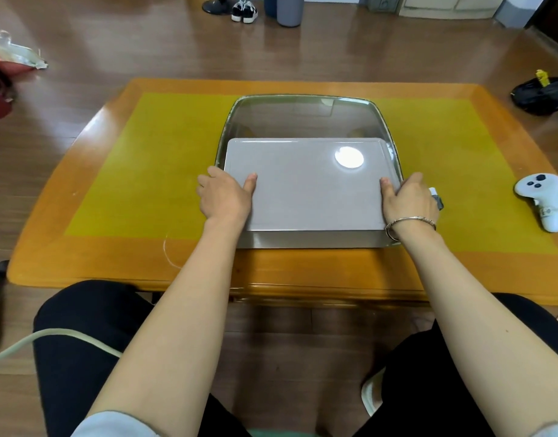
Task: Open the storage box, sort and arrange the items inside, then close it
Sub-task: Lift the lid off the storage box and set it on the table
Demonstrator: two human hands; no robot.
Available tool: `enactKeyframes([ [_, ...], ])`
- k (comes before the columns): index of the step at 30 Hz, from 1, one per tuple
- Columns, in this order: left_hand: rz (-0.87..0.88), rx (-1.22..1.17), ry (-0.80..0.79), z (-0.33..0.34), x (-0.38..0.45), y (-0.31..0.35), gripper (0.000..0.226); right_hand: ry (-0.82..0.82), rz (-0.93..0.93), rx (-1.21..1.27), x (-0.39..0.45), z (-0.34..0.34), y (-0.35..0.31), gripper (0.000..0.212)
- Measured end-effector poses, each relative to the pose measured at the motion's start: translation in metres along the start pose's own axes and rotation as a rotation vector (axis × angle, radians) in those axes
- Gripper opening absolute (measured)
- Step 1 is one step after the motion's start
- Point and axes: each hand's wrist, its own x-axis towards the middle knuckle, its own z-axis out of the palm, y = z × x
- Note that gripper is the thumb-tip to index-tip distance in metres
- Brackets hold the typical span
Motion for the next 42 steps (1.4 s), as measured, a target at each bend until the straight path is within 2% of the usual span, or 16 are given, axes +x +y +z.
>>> enactKeyframes([
  [6,-0.036,-0.053,-0.080,-0.007,0.009,-0.002,0.081,0.017,-0.015,0.023,-0.001,0.002,0.001,0.048],
  [16,0.032,-0.097,0.021,-0.007,0.004,-0.006,0.070,-0.005,0.013,0.014,-0.001,0.004,0.001,0.050],
  [21,0.048,-0.072,0.050,-0.003,0.002,-0.008,0.069,0.015,0.059,0.092,0.007,-0.005,-0.004,0.051],
  [29,0.060,-0.098,0.089,-0.009,0.005,-0.003,0.067,0.008,0.042,0.038,0.000,-0.002,-0.004,0.049],
  [33,0.123,-0.066,0.042,-0.011,0.003,-0.004,0.059,-0.036,0.064,0.037,0.002,-0.004,-0.004,0.052],
  [42,0.215,-0.151,-0.038,-0.023,0.002,-0.012,0.058,-0.074,0.091,0.134,0.002,-0.015,-0.007,0.052],
])
